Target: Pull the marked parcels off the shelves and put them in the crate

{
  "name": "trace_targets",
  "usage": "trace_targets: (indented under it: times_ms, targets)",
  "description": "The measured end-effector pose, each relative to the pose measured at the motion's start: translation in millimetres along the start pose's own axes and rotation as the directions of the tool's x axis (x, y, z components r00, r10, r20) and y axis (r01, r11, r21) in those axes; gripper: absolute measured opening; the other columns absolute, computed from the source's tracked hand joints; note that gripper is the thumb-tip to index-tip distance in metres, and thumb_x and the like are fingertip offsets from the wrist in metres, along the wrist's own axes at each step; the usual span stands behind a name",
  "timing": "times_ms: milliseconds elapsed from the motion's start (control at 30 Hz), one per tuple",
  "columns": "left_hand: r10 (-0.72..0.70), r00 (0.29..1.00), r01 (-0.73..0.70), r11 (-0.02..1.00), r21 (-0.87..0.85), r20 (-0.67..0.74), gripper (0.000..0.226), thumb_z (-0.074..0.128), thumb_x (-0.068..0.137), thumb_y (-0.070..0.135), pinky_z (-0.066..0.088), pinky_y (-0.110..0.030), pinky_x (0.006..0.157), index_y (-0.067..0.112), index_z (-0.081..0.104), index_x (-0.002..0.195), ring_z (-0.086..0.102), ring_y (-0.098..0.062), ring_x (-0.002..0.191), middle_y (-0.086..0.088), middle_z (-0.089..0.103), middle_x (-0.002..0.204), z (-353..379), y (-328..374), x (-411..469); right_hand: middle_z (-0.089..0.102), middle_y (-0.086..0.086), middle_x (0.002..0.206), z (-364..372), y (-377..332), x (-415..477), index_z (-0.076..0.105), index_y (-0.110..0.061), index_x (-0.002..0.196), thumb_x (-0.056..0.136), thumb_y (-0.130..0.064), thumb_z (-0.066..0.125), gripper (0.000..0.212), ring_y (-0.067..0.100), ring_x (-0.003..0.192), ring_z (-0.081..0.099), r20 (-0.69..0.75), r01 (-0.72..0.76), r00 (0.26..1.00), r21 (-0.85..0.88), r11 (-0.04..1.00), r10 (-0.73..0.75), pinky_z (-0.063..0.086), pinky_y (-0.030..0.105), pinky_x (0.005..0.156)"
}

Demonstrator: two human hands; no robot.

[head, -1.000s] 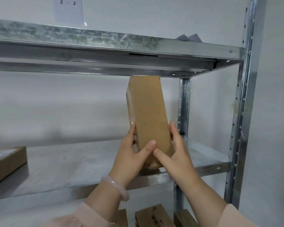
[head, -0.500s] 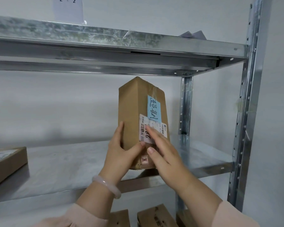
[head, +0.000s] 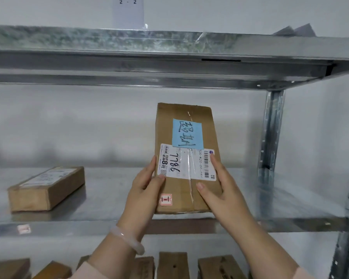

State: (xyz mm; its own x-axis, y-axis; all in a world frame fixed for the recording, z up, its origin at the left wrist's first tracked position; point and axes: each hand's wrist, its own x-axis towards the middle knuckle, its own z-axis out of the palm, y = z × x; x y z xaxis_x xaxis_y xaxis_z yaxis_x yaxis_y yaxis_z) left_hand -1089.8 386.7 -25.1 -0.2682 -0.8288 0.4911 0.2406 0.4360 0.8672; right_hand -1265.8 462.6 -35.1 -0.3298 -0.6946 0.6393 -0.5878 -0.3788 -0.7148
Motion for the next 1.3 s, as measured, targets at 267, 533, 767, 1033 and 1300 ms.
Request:
trace_targets:
  times_ms: [267,533,767,1033,1300]
  targets:
    - [0.093,0.993,-0.070,0.966,0.249,-0.079,0.063,0.057,0.086,0.046,0.041,-0.037,0.109,0.066,0.022,0.134,0.048,0.004,0.127,0.035,0.051,0.133,-78.8,37.7,-53.3,0.031,-0.048,0.123,78.8,-32.6,-16.9,0.022,-0.070,0.132,0.086,-0.034,0.067,0.075,-0.025,0.119,0.029,0.091,0.131,0.984,0.199,0.971,-0.151,0.038,0.023,0.098]
    - [0.221,0.912,-0.033,0.878,0.477,-0.344,0.054,0.048,0.094,0.044,0.034,-0.029,0.114,0.055,0.026,0.142,0.034,0.007,0.136,0.035,0.038,0.144,-162.8,55.2,-141.8,0.026,-0.055,0.118,173.7,-75.7,-57.6,0.020,-0.072,0.132,0.084,-0.036,0.068,0.077,-0.022,0.120,0.031,0.352,0.138,0.890,0.400,0.906,-0.291,0.049,0.031,0.096]
    - [0.205,0.802,0.163,0.829,0.535,-0.561,0.043,0.045,0.094,0.042,0.033,-0.041,0.115,0.051,0.041,0.136,0.040,-0.001,0.134,0.023,0.043,0.143,-248.8,73.6,-232.4,0.034,-0.035,0.132,269.1,-126.5,-126.1,0.016,-0.073,0.132,0.082,-0.044,0.066,0.076,-0.023,0.118,0.031,0.520,0.107,0.766,0.476,0.873,-0.378,0.046,0.028,0.093]
    - [0.153,0.643,0.370,0.796,0.480,-0.750,0.046,0.056,0.095,0.033,0.039,-0.048,0.109,0.058,0.040,0.130,0.047,-0.015,0.131,0.016,0.046,0.141,-381.7,103.4,-331.8,0.025,-0.051,0.122,403.3,-211.9,-218.4,0.015,-0.072,0.133,0.084,-0.042,0.066,0.077,-0.027,0.118,0.024,0.639,0.033,0.620,0.558,0.829,-0.455,0.033,0.004,0.077]
    - [0.186,0.571,0.523,0.669,0.529,-0.800,0.068,0.067,0.088,0.011,0.042,-0.023,0.104,0.053,0.037,0.132,0.048,0.002,0.124,0.022,0.046,0.137,-521.0,130.7,-422.7,0.034,-0.032,0.138,532.2,-297.1,-319.2,0.025,-0.066,0.136,0.081,-0.037,0.071,0.077,-0.014,0.128,0.031,0.729,-0.103,0.531,0.562,0.821,-0.432,0.037,0.015,0.102]
